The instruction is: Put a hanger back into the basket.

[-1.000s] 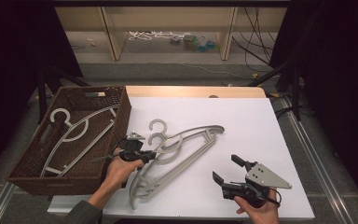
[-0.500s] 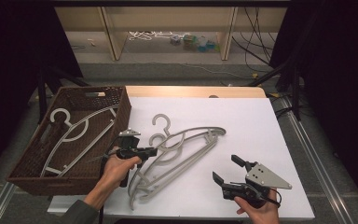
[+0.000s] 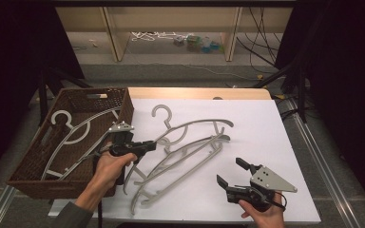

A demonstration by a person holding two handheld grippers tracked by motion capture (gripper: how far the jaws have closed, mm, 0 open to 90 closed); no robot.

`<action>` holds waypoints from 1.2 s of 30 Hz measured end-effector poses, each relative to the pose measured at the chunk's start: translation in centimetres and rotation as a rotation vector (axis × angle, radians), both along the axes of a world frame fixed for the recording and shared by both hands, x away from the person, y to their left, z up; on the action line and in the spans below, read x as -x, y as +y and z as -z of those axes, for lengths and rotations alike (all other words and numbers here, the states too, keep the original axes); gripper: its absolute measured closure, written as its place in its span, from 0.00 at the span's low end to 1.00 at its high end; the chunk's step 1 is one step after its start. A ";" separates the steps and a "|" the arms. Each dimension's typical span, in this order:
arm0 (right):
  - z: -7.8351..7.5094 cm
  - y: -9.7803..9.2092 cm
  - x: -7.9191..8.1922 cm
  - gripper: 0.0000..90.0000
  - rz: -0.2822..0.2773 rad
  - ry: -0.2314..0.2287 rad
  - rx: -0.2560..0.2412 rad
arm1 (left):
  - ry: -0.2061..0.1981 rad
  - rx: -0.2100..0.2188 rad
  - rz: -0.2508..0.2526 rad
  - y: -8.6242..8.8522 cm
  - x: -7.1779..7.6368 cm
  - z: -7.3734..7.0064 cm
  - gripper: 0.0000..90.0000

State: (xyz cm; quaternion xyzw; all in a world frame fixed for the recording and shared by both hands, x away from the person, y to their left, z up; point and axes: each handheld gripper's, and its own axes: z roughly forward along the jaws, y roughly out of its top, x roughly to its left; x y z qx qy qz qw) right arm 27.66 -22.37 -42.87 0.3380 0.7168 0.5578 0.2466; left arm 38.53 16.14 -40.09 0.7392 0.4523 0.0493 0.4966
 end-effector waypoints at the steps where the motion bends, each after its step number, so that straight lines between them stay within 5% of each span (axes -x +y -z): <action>1: 0.0 0.0 0.0 0.18 0.000 0.005 -0.003 | -0.012 0.012 -0.011 0.5 0.0 -0.5 0.90; 10: 0.1 0.1 -0.1 0.18 -0.004 0.012 -0.012 | -0.061 0.017 -0.043 3.1 0.4 -3.8 0.90; 22: 0.3 0.2 -0.2 0.18 -0.002 0.006 -0.008 | -0.123 -0.005 -0.134 9.1 1.3 -7.5 0.90; 27: 0.3 0.2 -0.3 0.18 0.000 0.006 -0.004 | -0.141 0.012 -0.178 12.2 1.3 -8.0 0.90; 36: 0.3 0.2 -0.3 0.18 0.001 0.005 -0.002 | -0.151 -0.023 -0.285 17.5 0.9 -7.7 0.90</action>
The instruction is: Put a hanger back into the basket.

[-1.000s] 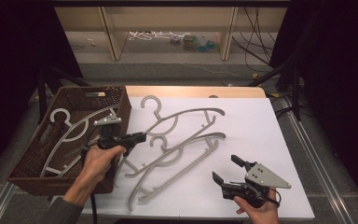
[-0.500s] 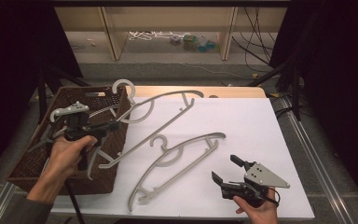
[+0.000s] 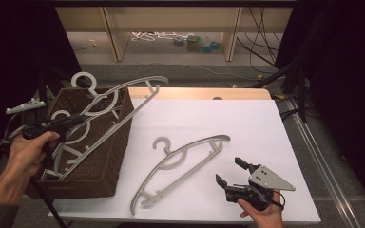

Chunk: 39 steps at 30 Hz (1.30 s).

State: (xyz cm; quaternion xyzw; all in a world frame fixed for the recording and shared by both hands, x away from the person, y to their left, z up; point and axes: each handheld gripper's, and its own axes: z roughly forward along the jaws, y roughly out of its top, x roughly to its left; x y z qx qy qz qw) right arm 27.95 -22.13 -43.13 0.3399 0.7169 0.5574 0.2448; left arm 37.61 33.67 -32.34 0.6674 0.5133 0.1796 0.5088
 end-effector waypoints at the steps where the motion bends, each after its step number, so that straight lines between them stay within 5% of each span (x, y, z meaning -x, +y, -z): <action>1: 0.0 0.0 0.0 0.18 0.003 0.002 0.001 | -0.001 -0.002 -0.010 0.6 0.0 0.1 0.90; 10: 0.0 0.1 0.0 0.18 0.003 0.006 0.001 | -0.045 -0.046 -0.069 4.4 0.1 0.4 0.90; 28: 0.1 0.1 -0.1 0.18 -0.005 0.023 -0.009 | 0.001 -0.136 -0.131 8.3 -0.3 3.1 0.90; 39: 0.2 0.3 -0.2 0.18 -0.009 0.020 -0.009 | 0.034 -0.112 -0.157 9.9 -0.1 4.1 0.90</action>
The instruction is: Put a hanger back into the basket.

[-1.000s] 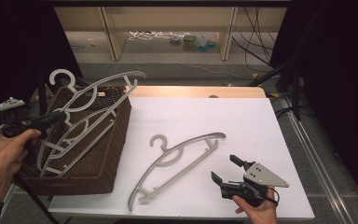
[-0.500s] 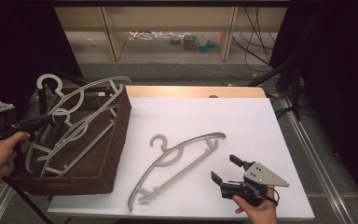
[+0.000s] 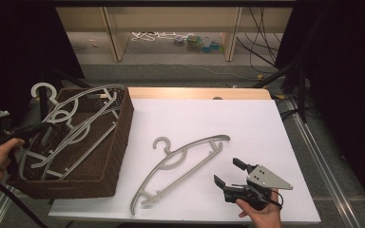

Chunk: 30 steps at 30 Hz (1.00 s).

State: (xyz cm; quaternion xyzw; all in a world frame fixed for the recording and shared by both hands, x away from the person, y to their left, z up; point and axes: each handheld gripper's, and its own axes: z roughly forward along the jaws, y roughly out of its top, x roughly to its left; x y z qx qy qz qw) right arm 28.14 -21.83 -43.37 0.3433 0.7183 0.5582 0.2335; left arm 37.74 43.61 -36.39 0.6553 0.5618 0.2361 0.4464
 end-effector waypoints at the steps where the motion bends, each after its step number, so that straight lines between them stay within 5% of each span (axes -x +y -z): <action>1: 0.0 0.0 0.0 0.18 -0.004 -0.001 0.001 | 0.008 -0.009 0.003 0.0 0.0 0.1 0.90; 13: 0.0 0.1 0.0 0.18 -0.002 0.007 0.004 | 0.126 -0.129 0.037 -1.6 -2.1 1.7 0.90; 19: 0.0 0.0 0.0 0.18 -0.003 0.009 0.002 | 0.213 -0.256 0.082 -1.4 -3.0 3.2 0.90; 20: 0.0 0.0 0.0 0.18 -0.003 0.004 0.001 | 0.202 -0.233 0.057 -1.6 -3.1 3.5 0.90; 22: 0.0 0.1 -0.1 0.18 -0.010 0.004 -0.010 | 0.226 -0.253 0.083 -1.4 -3.1 3.8 0.90; 23: 0.0 0.0 -0.1 0.18 -0.003 0.004 0.003 | 0.230 -0.220 0.076 -1.7 -3.0 4.0 0.90; 26: 0.0 0.0 -0.1 0.18 0.000 0.007 -0.003 | 0.273 -0.277 0.100 -2.0 -2.9 4.5 0.89; 30: 0.0 0.1 0.0 0.18 -0.006 0.014 0.008 | 0.288 -0.251 0.069 -1.8 -3.0 4.6 0.83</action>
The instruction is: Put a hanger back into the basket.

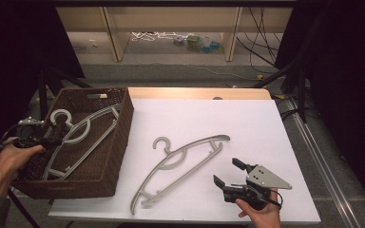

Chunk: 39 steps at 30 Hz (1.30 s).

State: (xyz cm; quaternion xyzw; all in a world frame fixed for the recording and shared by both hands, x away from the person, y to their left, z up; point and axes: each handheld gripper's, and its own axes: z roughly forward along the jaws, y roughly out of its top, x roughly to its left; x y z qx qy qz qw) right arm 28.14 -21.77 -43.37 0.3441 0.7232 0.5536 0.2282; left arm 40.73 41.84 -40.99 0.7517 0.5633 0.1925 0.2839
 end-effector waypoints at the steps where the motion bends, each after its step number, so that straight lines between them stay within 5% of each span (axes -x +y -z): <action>1: 0.0 0.1 0.0 0.18 0.002 -0.007 -0.010 | -0.001 0.002 0.003 0.1 0.0 -0.1 0.82; 7: 0.0 0.0 -0.1 0.18 0.003 -0.007 -0.009 | -0.065 0.040 -0.012 -0.4 0.8 -1.5 0.67; 8: 0.0 -0.2 0.0 0.18 0.002 0.006 0.009 | -0.110 0.093 -0.054 -1.0 0.8 -1.4 0.63; 10: 0.2 0.1 -0.1 0.18 -0.006 -0.009 -0.024 | -0.140 0.128 -0.070 -1.7 1.2 -2.2 0.53; 15: 0.0 0.0 0.0 0.18 0.008 -0.007 -0.005 | -0.217 0.130 -0.032 -4.3 3.0 -4.7 0.42; 19: 0.0 0.0 0.0 0.18 0.007 -0.009 -0.004 | -0.272 0.198 0.009 -7.1 4.4 -5.9 0.36; 23: 0.0 0.0 0.0 0.18 0.003 -0.013 -0.007 | -0.291 0.255 0.088 -10.5 5.4 -6.2 0.33; 30: -0.1 -0.1 0.1 0.18 0.009 -0.016 -0.022 | -0.346 0.287 0.185 -16.0 6.7 -6.4 0.24; 39: -0.2 -0.1 0.1 0.18 0.011 -0.025 -0.022 | -0.380 0.331 0.259 -20.5 7.6 -5.4 0.22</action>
